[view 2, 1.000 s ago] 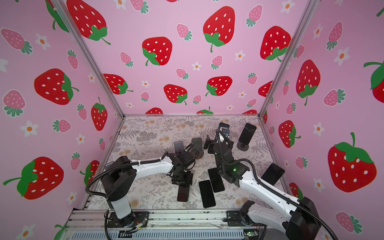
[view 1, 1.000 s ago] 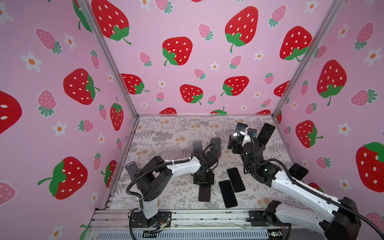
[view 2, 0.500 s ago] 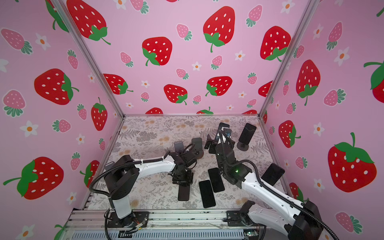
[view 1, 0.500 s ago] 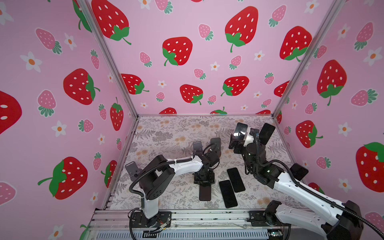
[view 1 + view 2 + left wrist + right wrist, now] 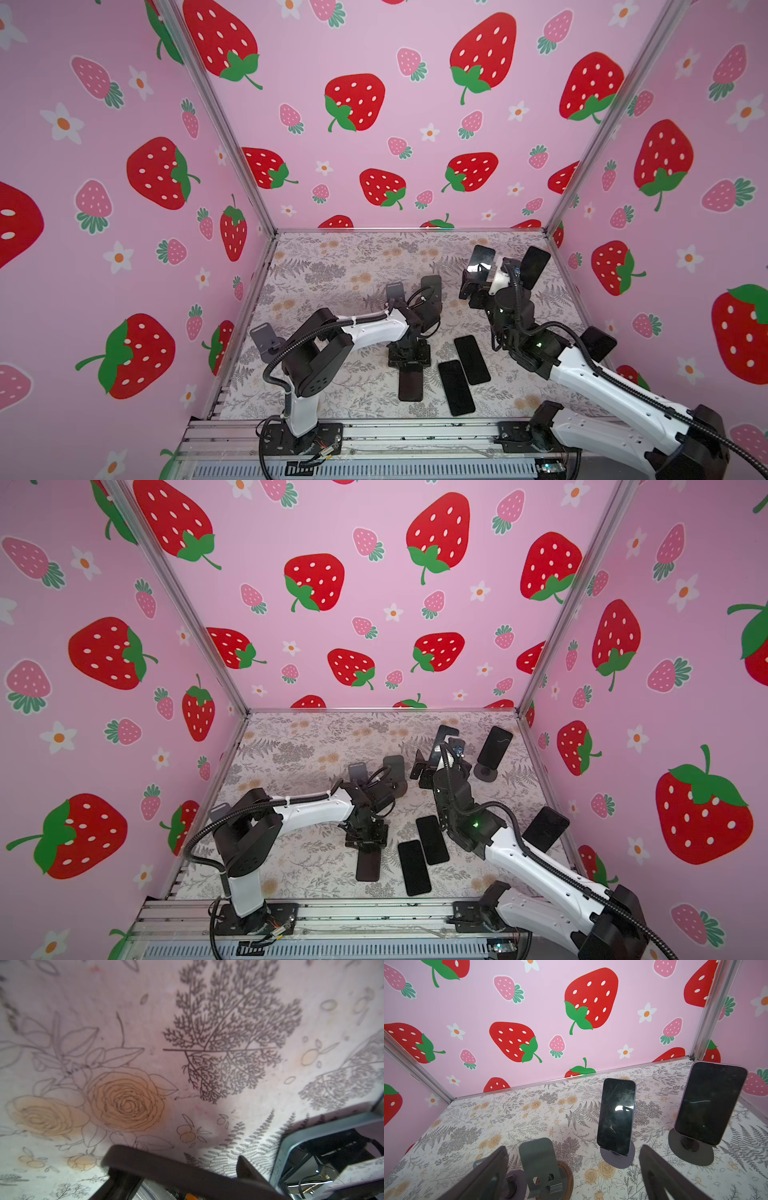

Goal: Remove the phone from the phone stand

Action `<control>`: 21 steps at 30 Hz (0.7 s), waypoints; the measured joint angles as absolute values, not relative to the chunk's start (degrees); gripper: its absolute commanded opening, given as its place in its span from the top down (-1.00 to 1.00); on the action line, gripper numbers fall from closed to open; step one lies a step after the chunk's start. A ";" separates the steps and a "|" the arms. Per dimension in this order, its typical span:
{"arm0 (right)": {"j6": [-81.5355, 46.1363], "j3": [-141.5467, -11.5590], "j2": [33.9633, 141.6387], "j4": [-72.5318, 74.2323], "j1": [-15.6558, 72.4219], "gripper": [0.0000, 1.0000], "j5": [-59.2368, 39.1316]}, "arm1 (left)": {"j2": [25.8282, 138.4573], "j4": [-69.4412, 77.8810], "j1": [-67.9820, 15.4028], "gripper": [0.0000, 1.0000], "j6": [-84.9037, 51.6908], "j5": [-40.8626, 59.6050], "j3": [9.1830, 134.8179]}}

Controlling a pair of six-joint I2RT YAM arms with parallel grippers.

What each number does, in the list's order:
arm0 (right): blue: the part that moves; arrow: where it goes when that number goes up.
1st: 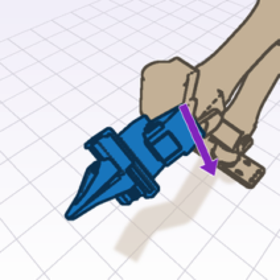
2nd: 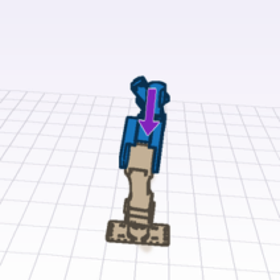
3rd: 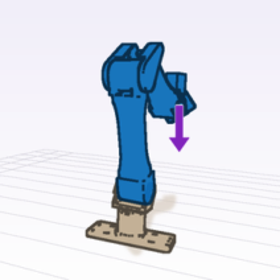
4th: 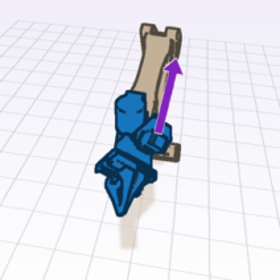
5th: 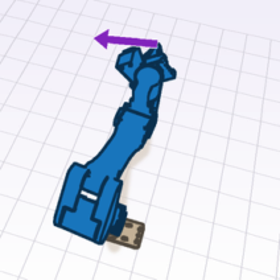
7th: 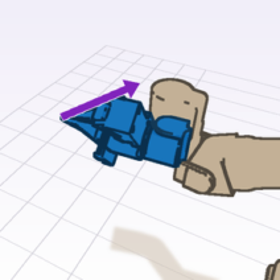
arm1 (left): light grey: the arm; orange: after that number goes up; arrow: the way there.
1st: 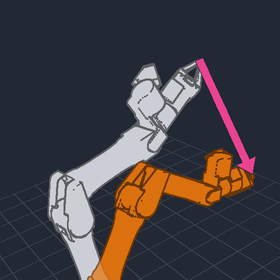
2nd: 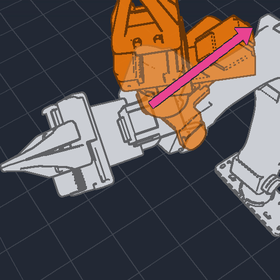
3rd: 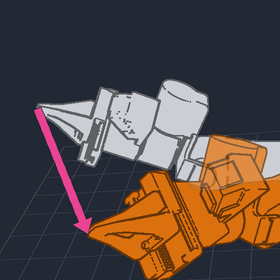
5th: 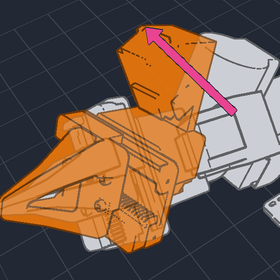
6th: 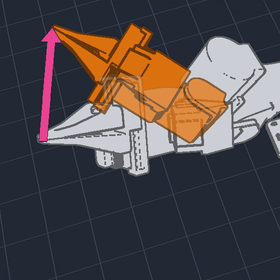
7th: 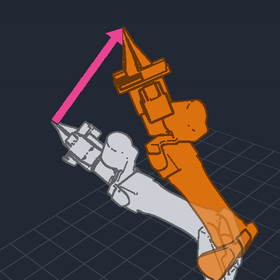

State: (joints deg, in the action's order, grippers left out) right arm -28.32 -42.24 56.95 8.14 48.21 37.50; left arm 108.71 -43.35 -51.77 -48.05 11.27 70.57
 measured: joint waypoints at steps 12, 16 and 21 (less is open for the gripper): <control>-28.23 -41.50 56.49 8.12 48.18 -0.99 37.50 | 109.47 -44.14 -51.70 -0.57 -47.83 11.88 71.46; -28.25 -41.12 55.88 8.10 48.18 -0.99 37.50 | 109.89 -44.56 -51.53 -0.56 -47.79 12.43 71.94; -28.25 -40.73 55.00 8.12 48.18 -0.99 37.50 | 109.97 -44.56 -51.29 -0.52 -47.62 13.04 72.05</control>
State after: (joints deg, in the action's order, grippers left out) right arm -28.25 -40.73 55.00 8.12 48.18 37.50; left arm 109.97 -44.56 -51.29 -47.62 13.04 72.05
